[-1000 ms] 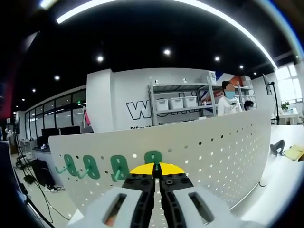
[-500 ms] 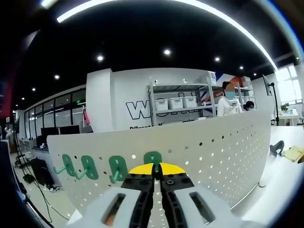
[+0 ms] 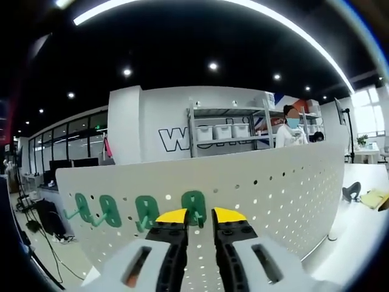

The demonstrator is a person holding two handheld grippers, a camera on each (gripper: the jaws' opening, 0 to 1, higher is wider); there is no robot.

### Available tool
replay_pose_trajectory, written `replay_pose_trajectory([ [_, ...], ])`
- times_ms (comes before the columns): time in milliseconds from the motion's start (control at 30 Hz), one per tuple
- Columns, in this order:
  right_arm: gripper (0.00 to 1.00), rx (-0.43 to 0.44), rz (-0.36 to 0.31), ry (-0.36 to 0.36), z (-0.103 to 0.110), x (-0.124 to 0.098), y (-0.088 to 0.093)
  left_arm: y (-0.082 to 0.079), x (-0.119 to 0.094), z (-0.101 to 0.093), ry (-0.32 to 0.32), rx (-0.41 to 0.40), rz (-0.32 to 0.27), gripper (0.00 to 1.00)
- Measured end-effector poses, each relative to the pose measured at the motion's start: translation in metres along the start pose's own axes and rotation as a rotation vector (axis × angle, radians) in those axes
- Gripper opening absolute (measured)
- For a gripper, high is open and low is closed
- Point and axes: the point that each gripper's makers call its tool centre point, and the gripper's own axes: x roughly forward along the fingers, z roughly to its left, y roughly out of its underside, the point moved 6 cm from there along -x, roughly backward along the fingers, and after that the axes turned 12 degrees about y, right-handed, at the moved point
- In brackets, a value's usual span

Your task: Insert the hook assembly into the mounting plate slot until the hook locks in place.

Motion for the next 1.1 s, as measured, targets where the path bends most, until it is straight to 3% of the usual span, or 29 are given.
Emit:
replay_pose_trajectory([
  [633,0.93,-0.014,-0.005,-0.010,0.008,0.000,-0.005,-0.006,-0.010,-0.005,0.057,-0.044,-0.018,0.34],
  [767,0.93,-0.014,-0.005,-0.011,0.009,0.000,-0.005,-0.008,-0.014,-0.008,0.073,-0.052,-0.021,0.43],
  [1100,0.93,-0.020,-0.009,-0.017,0.014,0.001,-0.008,-0.007,-0.031,-0.013,0.099,-0.051,-0.015,0.45],
])
